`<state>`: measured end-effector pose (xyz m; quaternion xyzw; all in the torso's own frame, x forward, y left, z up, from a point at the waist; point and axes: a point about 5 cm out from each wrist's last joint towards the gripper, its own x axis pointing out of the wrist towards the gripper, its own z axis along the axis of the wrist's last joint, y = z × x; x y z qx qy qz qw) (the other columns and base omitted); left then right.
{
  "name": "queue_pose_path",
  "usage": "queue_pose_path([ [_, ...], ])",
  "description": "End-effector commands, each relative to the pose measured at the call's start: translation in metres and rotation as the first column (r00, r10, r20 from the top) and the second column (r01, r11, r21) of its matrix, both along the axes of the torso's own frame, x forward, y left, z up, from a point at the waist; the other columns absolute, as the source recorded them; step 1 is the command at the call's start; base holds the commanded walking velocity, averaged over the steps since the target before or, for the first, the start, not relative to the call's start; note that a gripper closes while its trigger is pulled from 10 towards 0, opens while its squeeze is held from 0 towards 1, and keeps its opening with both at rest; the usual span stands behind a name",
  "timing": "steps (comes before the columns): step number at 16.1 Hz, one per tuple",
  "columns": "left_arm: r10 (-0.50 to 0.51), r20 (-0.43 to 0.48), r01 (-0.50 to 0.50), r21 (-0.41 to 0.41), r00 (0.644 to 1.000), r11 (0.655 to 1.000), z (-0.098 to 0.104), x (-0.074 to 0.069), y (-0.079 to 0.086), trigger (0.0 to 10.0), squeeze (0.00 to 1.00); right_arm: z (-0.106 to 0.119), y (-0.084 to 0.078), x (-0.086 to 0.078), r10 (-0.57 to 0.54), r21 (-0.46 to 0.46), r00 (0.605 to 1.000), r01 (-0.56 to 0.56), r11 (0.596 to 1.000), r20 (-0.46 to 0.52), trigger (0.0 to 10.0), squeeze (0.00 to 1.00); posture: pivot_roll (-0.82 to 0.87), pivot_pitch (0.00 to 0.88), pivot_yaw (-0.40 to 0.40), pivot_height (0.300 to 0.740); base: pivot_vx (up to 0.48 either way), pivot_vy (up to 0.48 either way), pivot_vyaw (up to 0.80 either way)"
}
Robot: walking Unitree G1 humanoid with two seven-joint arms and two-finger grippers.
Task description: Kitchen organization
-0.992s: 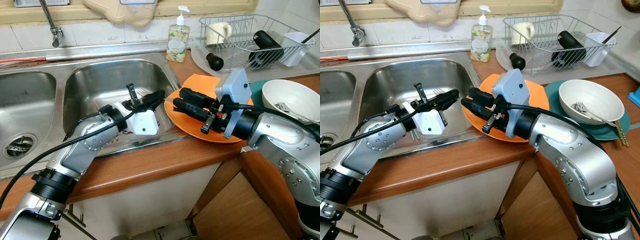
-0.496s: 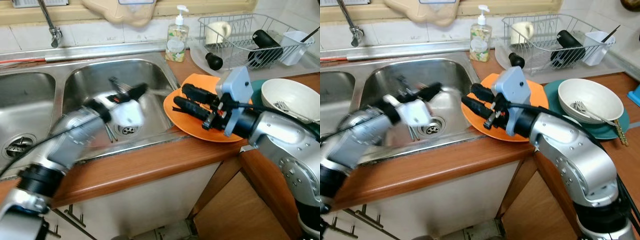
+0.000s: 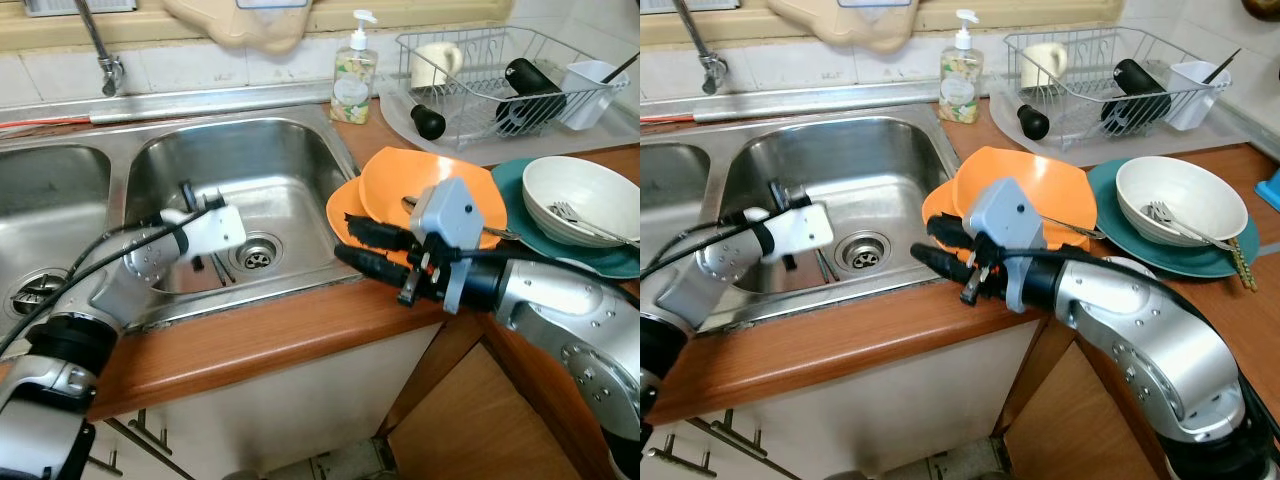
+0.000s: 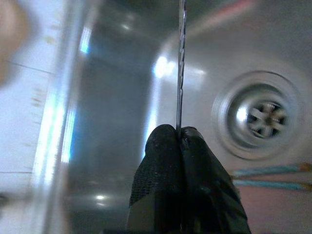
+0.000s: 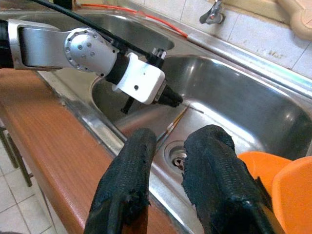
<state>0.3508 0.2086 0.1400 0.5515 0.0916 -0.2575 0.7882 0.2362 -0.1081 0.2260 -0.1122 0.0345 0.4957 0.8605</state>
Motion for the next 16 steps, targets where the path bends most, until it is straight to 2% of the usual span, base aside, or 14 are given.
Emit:
queue_pose_path([
  [1, 0.014, -0.057, -0.015, -0.012, 0.998, 1.000, -0.001, 0.004, -0.002, 10.0, 1.00, -0.001, 0.002, -0.003, 0.017, -0.018, 1.000, -0.017, 1.000, -0.009, 10.0, 0.00, -0.09, 0.000, 0.014, 0.740, 0.000, 0.000, 0.00],
  [2, 0.014, -0.057, -0.015, -0.012, 0.998, 1.000, -0.001, 0.004, -0.002, 10.0, 1.00, -0.001, 0.002, -0.003, 0.017, -0.018, 1.000, -0.017, 1.000, -0.009, 10.0, 0.00, -0.09, 0.000, 0.014, 0.740, 0.000, 0.000, 0.00],
  [3, 0.018, -0.120, -0.022, -0.035, 0.993, 0.999, -0.010, 0.002, -0.004, 10.0, 1.00, -0.003, 0.001, -0.003, 0.004, -0.031, 1.000, -0.004, 0.999, -0.015, 10.0, 0.00, -0.09, 0.000, 0.013, 0.740, 0.000, 0.000, 0.00],
  [5, 0.027, -0.146, -0.036, -0.058, 0.989, 0.998, -0.016, 0.002, -0.007, 10.0, 1.00, -0.004, -0.002, -0.001, -0.027, -0.035, 1.000, 0.026, 0.999, -0.014, 10.0, 0.00, -0.09, 0.000, 0.010, 0.740, 0.000, 0.000, 0.00],
  [6, 0.030, -0.143, -0.039, -0.063, 0.989, 0.997, -0.016, 0.002, -0.007, 10.0, 1.00, -0.004, -0.003, -0.001, -0.033, -0.034, 0.999, 0.033, 0.999, -0.012, 10.0, 0.00, -0.09, 0.000, 0.010, 0.740, 0.000, 0.000, 0.00],
  [8, 0.039, -0.145, -0.057, -0.122, 0.989, 0.991, -0.016, 0.001, -0.006, 10.0, 1.00, -0.002, -0.007, 0.002, -0.069, -0.013, 0.998, 0.069, 0.998, -0.003, 10.0, 0.00, -0.09, 0.000, 0.007, 0.740, 0.000, 0.000, 0.00],
  [10, 0.049, -0.092, -0.063, -0.164, 0.995, 0.984, -0.010, -0.001, -0.002, 10.0, 1.00, 0.002, -0.019, 0.011, -0.160, 0.027, 0.987, 0.160, 0.987, 0.027, 10.0, 0.00, -0.08, 0.000, 0.004, 0.740, 0.000, 0.000, 0.00],
  [11, 0.059, -0.043, -0.068, -0.276, 0.997, 0.959, -0.003, -0.002, -0.003, 10.0, 1.00, 0.004, -0.031, 0.018, -0.236, 0.053, 0.971, 0.234, 0.971, 0.040, 10.0, 0.00, -0.08, 0.000, 0.005, 0.740, 0.000, 0.000, 0.00],
  [12, 0.059, -0.035, -0.067, -0.328, 0.998, 0.942, -0.001, -0.003, -0.004, 10.0, 0.91, 0.005, -0.037, 0.021, -0.269, 0.068, 0.962, 0.266, 0.962, 0.038, 10.0, 0.00, -0.08, 0.000, 0.005, 0.740, 0.000, 0.000, 0.00],
  [13, 0.053, -0.013, -0.054, -0.388, 0.998, 0.920, 0.003, -0.005, -0.005, 10.0, 0.00, 0.005, -0.047, 0.024, -0.316, 0.090, 0.948, 0.312, 0.946, 0.031, 10.0, 1.00, -0.08, 0.000, 0.005, 0.740, 0.000, 0.000, 0.00],
  [14, 0.013, 0.024, 0.000, -0.480, 1.000, 0.877, 0.009, -0.012, -0.011, 10.0, 0.00, 0.004, -0.063, 0.026, -0.372, 0.099, 0.928, 0.368, 0.925, 0.029, 10.0, 1.00, -0.08, 0.000, 0.007, 0.740, 0.000, 0.000, 0.00],
  [15, -0.012, 0.049, 0.036, -0.519, 0.999, 0.854, 0.013, -0.015, -0.014, 10.0, 0.00, 0.003, -0.069, 0.026, -0.390, 0.103, 0.920, 0.385, 0.917, 0.028, 10.0, 1.00, -0.08, 0.000, 0.011, 0.740, 0.000, 0.000, 0.00],
  [16, -0.049, 0.080, 0.087, -0.594, 0.996, 0.800, 0.019, -0.023, -0.019, 10.0, 0.00, 0.003, -0.079, 0.025, -0.416, 0.117, 0.909, 0.411, 0.904, 0.025, 10.0, 1.00, -0.08, 0.000, 0.013, 0.740, 0.000, 0.000, 0.00],
])
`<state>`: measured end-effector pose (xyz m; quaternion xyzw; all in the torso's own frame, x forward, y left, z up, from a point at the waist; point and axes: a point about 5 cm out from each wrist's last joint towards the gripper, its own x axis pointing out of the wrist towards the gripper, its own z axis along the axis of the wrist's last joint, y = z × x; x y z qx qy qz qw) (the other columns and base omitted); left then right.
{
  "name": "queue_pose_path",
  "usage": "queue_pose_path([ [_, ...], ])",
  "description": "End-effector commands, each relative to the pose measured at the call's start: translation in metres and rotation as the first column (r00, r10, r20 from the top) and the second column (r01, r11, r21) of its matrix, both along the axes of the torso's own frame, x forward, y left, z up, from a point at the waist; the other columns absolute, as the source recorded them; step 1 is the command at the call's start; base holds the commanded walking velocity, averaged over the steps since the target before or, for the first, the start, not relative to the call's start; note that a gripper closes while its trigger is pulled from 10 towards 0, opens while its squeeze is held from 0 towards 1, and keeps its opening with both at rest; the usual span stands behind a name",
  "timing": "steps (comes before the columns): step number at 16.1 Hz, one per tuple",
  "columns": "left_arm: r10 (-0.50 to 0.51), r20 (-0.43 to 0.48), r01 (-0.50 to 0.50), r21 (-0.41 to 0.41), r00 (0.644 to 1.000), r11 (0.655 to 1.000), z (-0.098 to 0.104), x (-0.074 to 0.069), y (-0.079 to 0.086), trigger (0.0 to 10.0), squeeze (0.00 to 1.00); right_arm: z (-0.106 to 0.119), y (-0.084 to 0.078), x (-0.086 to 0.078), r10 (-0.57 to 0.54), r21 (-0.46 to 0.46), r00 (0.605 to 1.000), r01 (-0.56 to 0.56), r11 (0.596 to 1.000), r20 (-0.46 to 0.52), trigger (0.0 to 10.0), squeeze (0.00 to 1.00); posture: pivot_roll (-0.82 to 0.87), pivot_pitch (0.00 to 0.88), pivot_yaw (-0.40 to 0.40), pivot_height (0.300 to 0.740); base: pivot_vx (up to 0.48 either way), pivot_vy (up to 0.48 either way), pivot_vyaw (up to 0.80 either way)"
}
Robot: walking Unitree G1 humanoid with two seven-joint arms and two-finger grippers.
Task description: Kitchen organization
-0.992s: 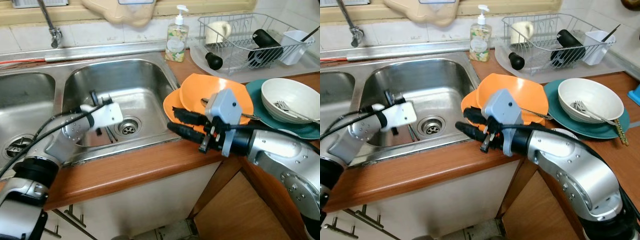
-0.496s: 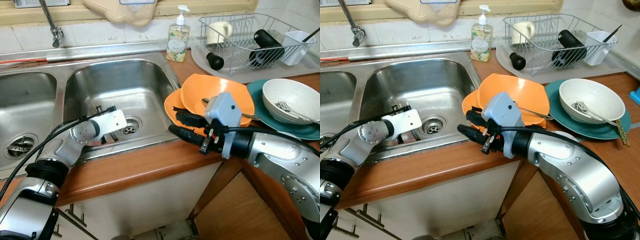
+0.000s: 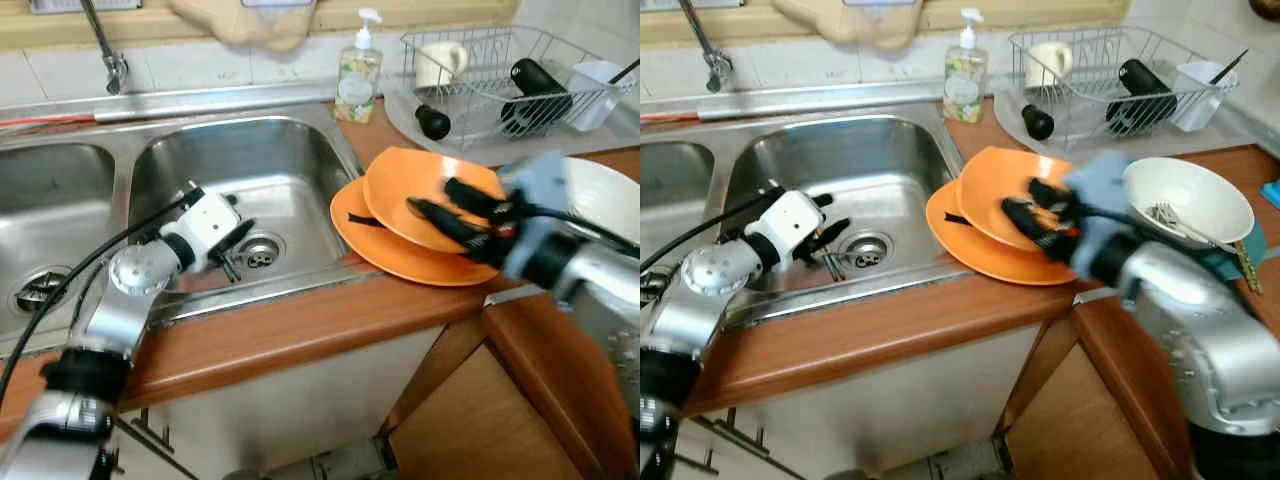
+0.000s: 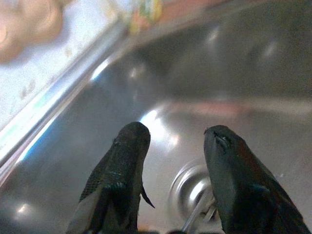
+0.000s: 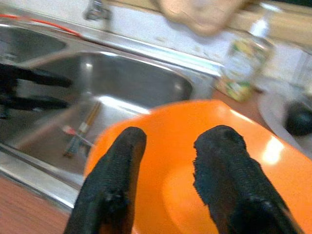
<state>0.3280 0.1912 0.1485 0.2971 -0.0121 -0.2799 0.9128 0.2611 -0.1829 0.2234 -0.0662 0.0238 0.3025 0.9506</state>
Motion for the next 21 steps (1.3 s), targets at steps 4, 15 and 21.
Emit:
queue_pose_path([
  [4, -0.139, 0.078, 0.154, -0.235, 0.987, 0.960, 0.024, -0.035, -0.011, 10.0, 0.00, -0.005, -0.034, -0.004, -0.082, 0.024, 0.997, 0.081, 0.996, 0.000, 10.0, 1.00, -0.08, 0.000, 0.015, 0.740, 0.000, 0.000, 0.00],
  [15, -0.293, -0.006, 0.267, -0.396, 0.956, 0.879, 0.034, -0.082, -0.038, 10.0, 0.00, -0.035, -0.051, -0.005, -0.099, 0.039, 0.982, 0.107, 0.993, -0.160, 10.0, 0.00, -0.06, 0.000, -0.002, 0.740, 0.000, 0.000, 0.00],
  [21, -0.338, -0.026, 0.300, -0.398, 0.941, 0.867, 0.039, -0.083, -0.045, 10.0, 0.00, -0.046, -0.047, -0.009, -0.078, 0.061, 0.977, 0.091, 0.994, -0.198, 0.0, 0.00, -0.06, 0.000, 0.013, 0.740, 0.000, 0.000, 0.00],
])
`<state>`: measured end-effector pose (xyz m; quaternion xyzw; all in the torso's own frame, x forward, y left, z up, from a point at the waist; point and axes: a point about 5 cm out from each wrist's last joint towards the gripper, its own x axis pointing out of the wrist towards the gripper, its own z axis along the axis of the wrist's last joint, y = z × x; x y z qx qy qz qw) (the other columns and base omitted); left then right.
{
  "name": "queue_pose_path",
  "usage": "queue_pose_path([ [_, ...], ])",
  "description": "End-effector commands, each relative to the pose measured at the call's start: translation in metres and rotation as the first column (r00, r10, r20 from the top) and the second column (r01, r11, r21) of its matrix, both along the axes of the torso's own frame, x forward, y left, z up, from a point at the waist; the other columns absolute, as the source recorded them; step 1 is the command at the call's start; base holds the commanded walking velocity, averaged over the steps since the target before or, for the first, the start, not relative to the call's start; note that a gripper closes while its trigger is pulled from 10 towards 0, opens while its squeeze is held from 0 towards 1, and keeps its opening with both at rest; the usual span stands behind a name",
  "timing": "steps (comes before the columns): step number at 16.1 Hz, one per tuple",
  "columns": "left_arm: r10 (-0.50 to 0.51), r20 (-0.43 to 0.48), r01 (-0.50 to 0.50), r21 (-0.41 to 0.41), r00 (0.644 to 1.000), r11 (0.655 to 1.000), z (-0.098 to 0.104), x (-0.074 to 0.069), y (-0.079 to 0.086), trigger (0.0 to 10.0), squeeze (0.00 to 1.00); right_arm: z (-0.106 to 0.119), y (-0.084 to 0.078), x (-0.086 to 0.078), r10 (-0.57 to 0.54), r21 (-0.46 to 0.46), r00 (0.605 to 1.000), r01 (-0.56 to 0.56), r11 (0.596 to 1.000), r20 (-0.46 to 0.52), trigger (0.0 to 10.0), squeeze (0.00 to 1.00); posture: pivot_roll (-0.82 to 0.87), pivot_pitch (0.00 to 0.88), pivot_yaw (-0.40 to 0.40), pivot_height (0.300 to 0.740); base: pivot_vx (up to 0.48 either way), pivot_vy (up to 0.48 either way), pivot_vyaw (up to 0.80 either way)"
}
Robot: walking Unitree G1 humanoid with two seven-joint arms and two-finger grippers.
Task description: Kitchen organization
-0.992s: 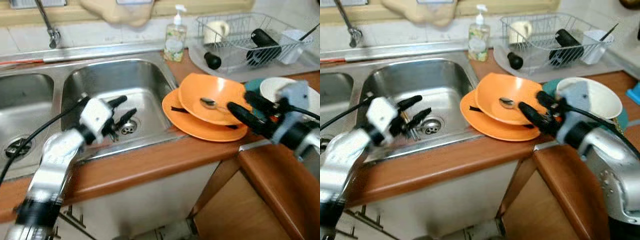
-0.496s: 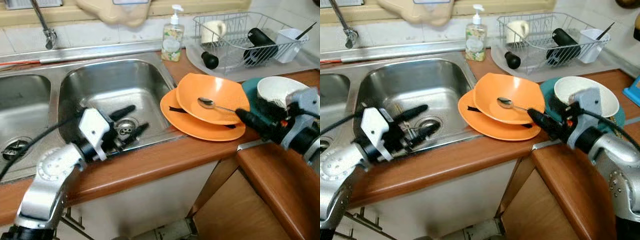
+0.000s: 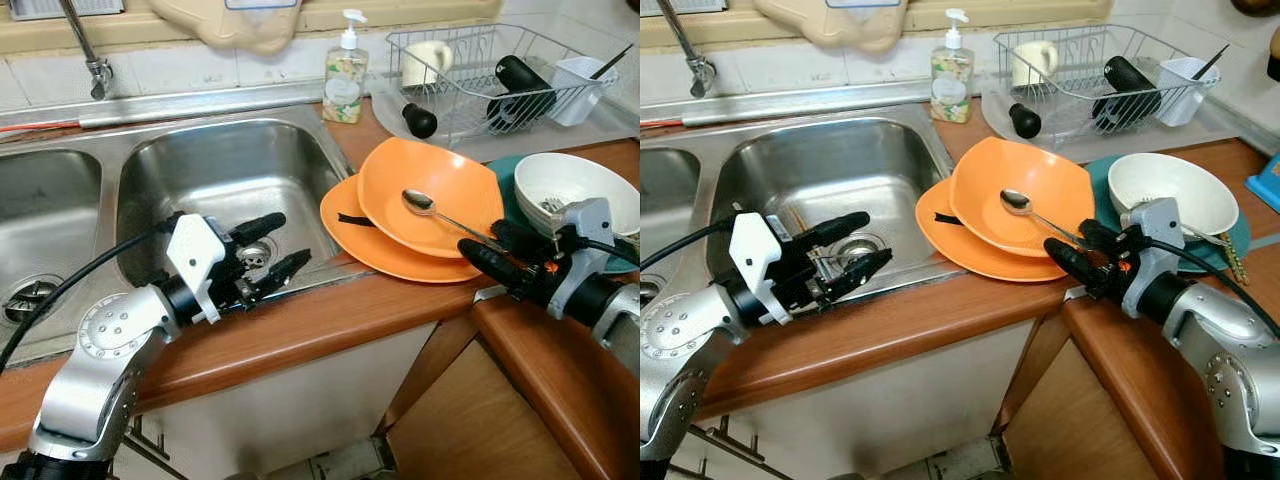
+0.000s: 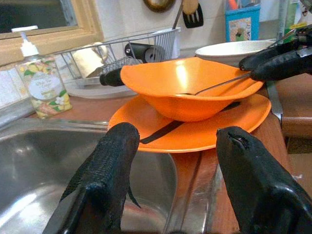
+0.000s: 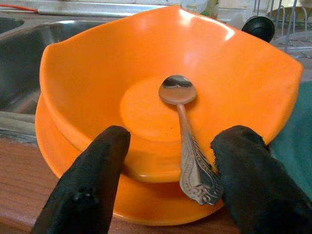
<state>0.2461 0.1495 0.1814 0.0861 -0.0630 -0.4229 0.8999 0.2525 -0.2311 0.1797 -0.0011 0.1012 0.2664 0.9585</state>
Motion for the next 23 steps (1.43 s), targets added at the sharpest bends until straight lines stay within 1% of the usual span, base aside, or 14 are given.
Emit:
queue_pose_path([
  [1, -0.026, 0.020, 0.026, 0.002, 0.999, 1.000, 0.007, -0.001, -0.004, 10.0, 0.00, -0.003, 0.002, 0.001, -0.002, -0.001, 1.000, 0.002, 1.000, -0.015, 0.0, 0.00, -0.06, 0.000, 0.014, 0.740, 0.000, 0.000, 0.00],
  [6, -0.029, 0.021, 0.029, 0.008, 0.999, 1.000, 0.009, 0.000, -0.003, 10.0, 0.00, 0.001, 0.001, 0.003, -0.017, 0.014, 1.000, 0.016, 1.000, 0.008, 0.0, 0.00, -0.05, 0.000, 0.023, 0.740, 0.000, 0.000, 0.00],
  [12, -0.039, 0.016, 0.039, 0.017, 0.999, 0.999, 0.009, 0.000, -0.004, 10.0, 0.00, 0.003, 0.004, 0.004, -0.013, 0.016, 1.000, 0.013, 1.000, 0.017, 0.0, 0.00, -0.05, 0.000, 0.025, 0.740, 0.000, 0.000, 0.00],
  [19, -0.048, 0.024, 0.047, 0.019, 0.999, 0.999, 0.011, 0.001, -0.006, 10.0, 0.00, 0.012, 0.005, 0.006, -0.009, 0.008, 0.999, 0.008, 1.000, 0.047, 0.0, 0.00, -0.05, 0.000, 0.022, 0.740, 0.000, 0.000, 0.00],
  [21, -0.047, 0.058, 0.045, 0.029, 0.997, 0.999, 0.015, 0.003, -0.009, 10.0, 0.00, 0.020, 0.006, 0.008, -0.004, 0.018, 0.997, 0.003, 1.000, 0.072, 0.0, 0.00, -0.05, 0.000, 0.019, 0.740, 0.000, 0.000, 0.00],
  [23, -0.056, 0.131, 0.047, 0.073, 0.990, 0.996, 0.024, 0.009, -0.015, 10.0, 0.00, 0.032, 0.011, 0.010, 0.022, 0.007, 0.994, -0.023, 1.000, 0.108, 0.0, 0.00, -0.05, 0.000, 0.018, 0.740, 0.000, 0.000, 0.00],
])
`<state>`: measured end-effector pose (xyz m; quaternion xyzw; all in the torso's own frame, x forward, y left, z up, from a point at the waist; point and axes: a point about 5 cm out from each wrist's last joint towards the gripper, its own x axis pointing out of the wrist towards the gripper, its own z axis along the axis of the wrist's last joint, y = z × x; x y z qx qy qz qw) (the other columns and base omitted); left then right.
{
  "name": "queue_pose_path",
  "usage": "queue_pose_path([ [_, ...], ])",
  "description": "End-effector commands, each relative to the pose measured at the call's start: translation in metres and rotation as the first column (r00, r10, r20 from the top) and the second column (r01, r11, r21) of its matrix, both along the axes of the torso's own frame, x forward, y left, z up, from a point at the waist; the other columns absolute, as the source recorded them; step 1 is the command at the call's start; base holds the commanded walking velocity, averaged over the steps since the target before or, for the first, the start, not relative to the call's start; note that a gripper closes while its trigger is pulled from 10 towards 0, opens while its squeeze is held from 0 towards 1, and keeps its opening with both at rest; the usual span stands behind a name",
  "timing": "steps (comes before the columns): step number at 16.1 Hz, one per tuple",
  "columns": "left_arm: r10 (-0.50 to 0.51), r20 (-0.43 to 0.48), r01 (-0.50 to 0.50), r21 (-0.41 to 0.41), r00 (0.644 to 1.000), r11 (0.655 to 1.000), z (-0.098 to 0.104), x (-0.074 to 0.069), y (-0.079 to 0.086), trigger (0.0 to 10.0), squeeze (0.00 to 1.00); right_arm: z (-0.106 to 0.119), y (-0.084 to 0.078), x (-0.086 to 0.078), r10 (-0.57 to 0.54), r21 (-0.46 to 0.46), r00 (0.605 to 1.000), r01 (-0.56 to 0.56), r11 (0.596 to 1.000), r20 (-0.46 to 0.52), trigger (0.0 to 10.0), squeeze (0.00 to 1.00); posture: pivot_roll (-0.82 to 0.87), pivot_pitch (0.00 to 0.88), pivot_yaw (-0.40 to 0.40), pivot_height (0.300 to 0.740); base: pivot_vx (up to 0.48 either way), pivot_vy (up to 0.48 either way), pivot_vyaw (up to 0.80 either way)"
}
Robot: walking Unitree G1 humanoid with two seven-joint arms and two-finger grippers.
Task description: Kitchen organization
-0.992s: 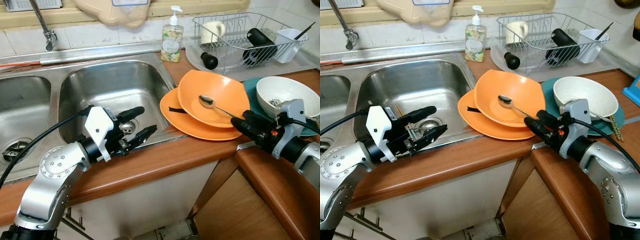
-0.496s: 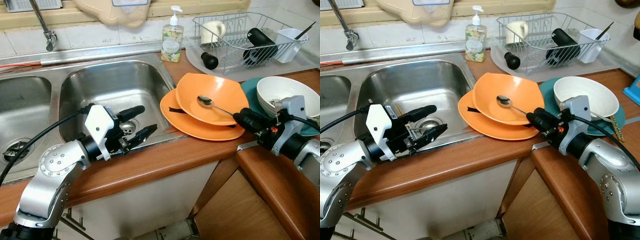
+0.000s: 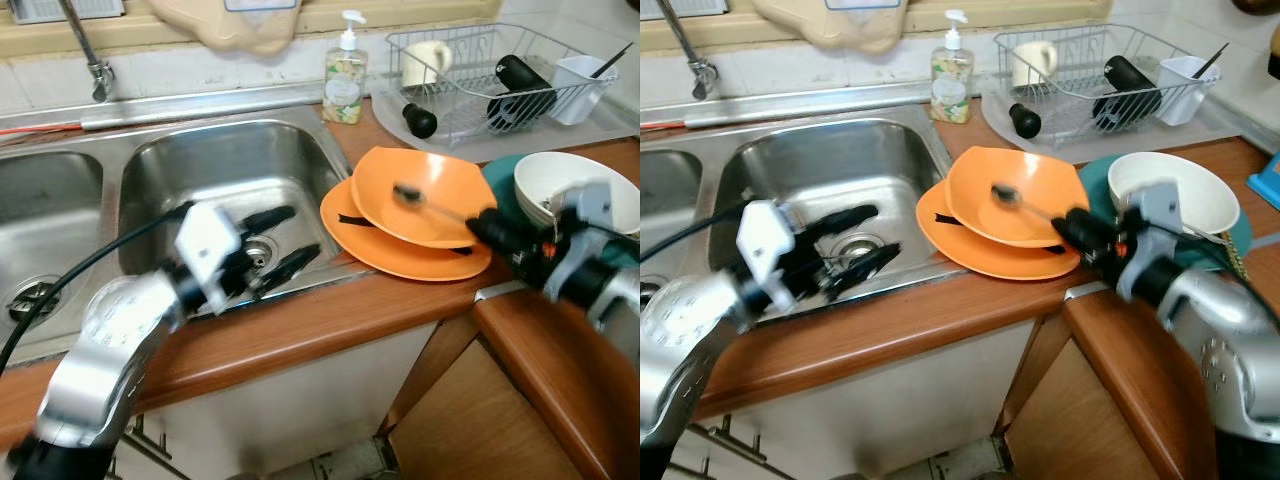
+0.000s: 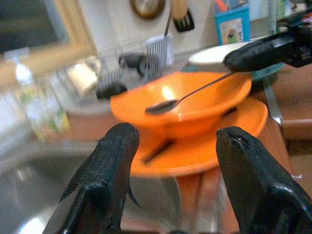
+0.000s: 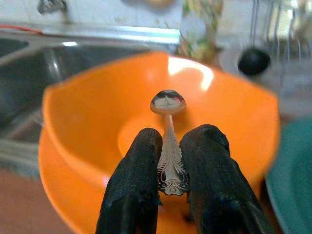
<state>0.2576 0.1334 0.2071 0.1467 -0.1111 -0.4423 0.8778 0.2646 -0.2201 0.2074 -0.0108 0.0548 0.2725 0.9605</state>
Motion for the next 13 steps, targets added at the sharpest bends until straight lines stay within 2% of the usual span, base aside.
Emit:
queue_pose_path([
  [1, -0.019, 0.076, 0.014, 0.060, 0.997, 0.998, 0.008, 0.006, -0.008, 10.0, 0.00, 0.018, 0.009, 0.000, 0.050, -0.010, 0.997, -0.049, 0.999, 0.053, 0.0, 0.00, -0.05, 0.000, 0.014, 0.740, 0.000, 0.000, 0.00],
  [2, -0.043, 0.136, 0.030, 0.097, 0.990, 0.995, 0.015, 0.012, -0.018, 10.0, 0.00, 0.025, 0.018, 0.002, 0.080, -0.030, 0.994, -0.079, 0.996, 0.069, 0.0, 0.00, -0.05, 0.000, 0.014, 0.740, 0.000, 0.000, 0.00],
  [4, -0.060, 0.185, 0.035, 0.137, 0.981, 0.990, 0.019, 0.016, -0.025, 10.0, 0.00, 0.029, 0.026, 0.003, 0.111, -0.045, 0.991, -0.108, 0.993, 0.076, 0.0, 0.00, -0.05, 0.000, 0.012, 0.740, 0.000, 0.000, 0.00],
  [5, -0.066, 0.258, 0.019, 0.180, 0.964, 0.983, 0.023, 0.023, -0.034, 10.0, 0.00, 0.034, 0.038, 0.002, 0.156, -0.051, 0.984, -0.152, 0.987, 0.085, 0.0, 0.00, -0.05, 0.000, 0.012, 0.740, 0.000, 0.000, 0.00],
  [8, -0.069, 0.335, -0.009, 0.224, 0.940, 0.974, 0.025, 0.029, -0.040, 10.0, 0.00, 0.037, 0.053, 0.002, 0.211, -0.061, 0.974, -0.206, 0.977, 0.084, 0.0, 0.00, -0.06, 0.000, 0.012, 0.740, 0.000, 0.000, 0.00],
  [10, -0.087, 0.371, -0.024, 0.283, 0.925, 0.959, 0.022, 0.033, -0.045, 10.0, 0.00, 0.039, 0.064, 0.002, 0.247, -0.062, 0.965, -0.242, 0.968, 0.087, 0.0, 0.00, -0.05, 0.000, 0.008, 0.740, 0.000, 0.000, 0.00],
  [11, -0.093, 0.377, -0.028, 0.305, 0.921, 0.952, 0.018, 0.035, -0.046, 4.4, 0.00, 0.040, 0.069, 0.002, 0.264, -0.062, 0.960, -0.260, 0.964, 0.087, 0.0, 0.00, -0.05, 0.000, 0.008, 0.740, 0.000, 0.000, 0.00],
  [12, -0.082, 0.401, -0.065, 0.338, 0.913, 0.939, 0.015, 0.039, -0.046, 0.0, 0.00, 0.041, 0.073, 0.001, 0.282, -0.060, 0.955, -0.278, 0.959, 0.091, 0.0, 0.00, -0.06, 0.000, 0.009, 0.740, 0.000, 0.000, 0.00],
  [13, -0.067, 0.424, -0.099, 0.358, 0.903, 0.929, 0.013, 0.043, -0.046, 0.0, 0.00, 0.042, 0.076, 0.001, 0.291, -0.058, 0.952, -0.287, 0.956, 0.094, 0.0, 0.00, -0.06, 0.000, 0.009, 0.740, 0.000, 0.000, 0.00],
])
